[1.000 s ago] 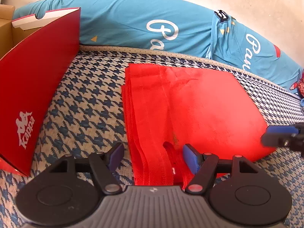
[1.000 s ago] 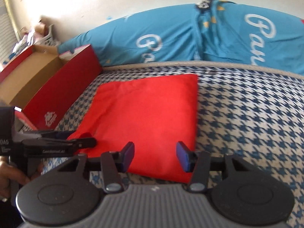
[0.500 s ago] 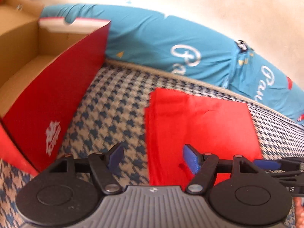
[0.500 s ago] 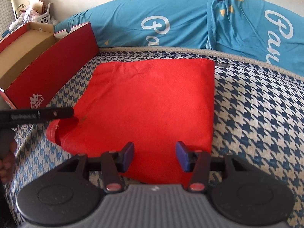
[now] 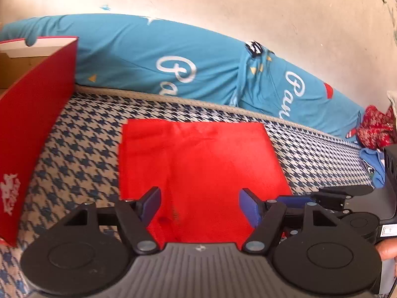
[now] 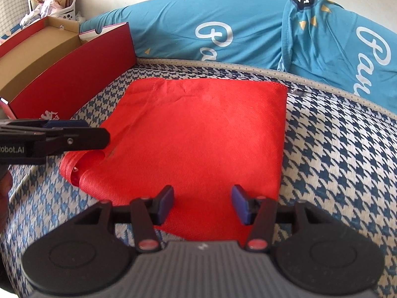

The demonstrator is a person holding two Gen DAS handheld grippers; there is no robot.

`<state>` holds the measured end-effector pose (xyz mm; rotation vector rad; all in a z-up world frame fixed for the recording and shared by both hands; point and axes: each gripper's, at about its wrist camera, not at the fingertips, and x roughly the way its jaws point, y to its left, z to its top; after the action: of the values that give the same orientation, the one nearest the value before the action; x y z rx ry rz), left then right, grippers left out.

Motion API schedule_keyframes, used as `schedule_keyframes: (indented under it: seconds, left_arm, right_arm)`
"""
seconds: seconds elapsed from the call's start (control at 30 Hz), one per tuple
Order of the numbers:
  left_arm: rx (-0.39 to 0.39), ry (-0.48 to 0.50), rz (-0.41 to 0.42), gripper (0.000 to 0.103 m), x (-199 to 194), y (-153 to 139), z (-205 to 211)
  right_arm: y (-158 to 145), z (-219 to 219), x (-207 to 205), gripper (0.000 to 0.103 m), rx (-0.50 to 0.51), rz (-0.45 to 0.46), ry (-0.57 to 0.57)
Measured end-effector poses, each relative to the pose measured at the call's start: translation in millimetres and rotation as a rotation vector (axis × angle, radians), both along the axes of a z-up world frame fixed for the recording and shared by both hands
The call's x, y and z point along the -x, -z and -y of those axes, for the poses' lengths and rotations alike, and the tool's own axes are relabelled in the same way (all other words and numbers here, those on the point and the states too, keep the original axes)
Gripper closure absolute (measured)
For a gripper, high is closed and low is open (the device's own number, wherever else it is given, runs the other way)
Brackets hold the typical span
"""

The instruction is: Fold shopping bag

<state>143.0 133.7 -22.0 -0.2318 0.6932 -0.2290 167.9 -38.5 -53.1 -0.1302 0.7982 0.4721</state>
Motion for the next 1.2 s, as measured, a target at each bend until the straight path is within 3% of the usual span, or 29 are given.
schedule_keyframes:
  seconds: [0.13, 0.3, 0.53, 0.73, 0.87, 1.13, 1.2]
  left_arm:
    - [-0.042, 0.031, -0.043, 0.034, -8.1, 14.6, 11.6]
    - [-0.197, 0.072, -0.019, 0.032, -6.8, 26.8, 31.6]
    - [-0.202, 0.057, -0.024, 0.027, -5.6, 27.8, 34.7]
    - [-0.219, 0.056, -0.020, 0.022, -5.8, 29.6, 35.1]
    - [-0.231, 0.056, -0.019, 0.019, -6.8, 30.7, 35.1]
    - [-0.249, 0.049, -0.020, 0.015, -7.8, 30.9, 36.0]
    - [-0.251, 0.048, -0.020, 0.014, -7.8, 31.0, 35.7]
  right_arm:
    - [-0.2, 0.5, 2.6, 0.052, -0.008, -0.005, -0.013]
    - [-1.1, 3.9, 5.9, 0.051, -0.010, -0.008, -0.030]
    - [-21.0, 42.2, 15.9, 0.047, -0.045, -0.011, 0.042]
    - [-15.5, 57.4, 21.0, 0.046, -0.048, -0.039, 0.051]
    - [-14.8, 58.9, 20.8, 0.034, -0.087, -0.026, 0.042]
    - [1.8, 51.2, 8.7, 0.036, -0.097, -0.076, 0.052]
    - [2.4, 52.6, 6.9, 0.042, -0.127, -0.083, 0.054]
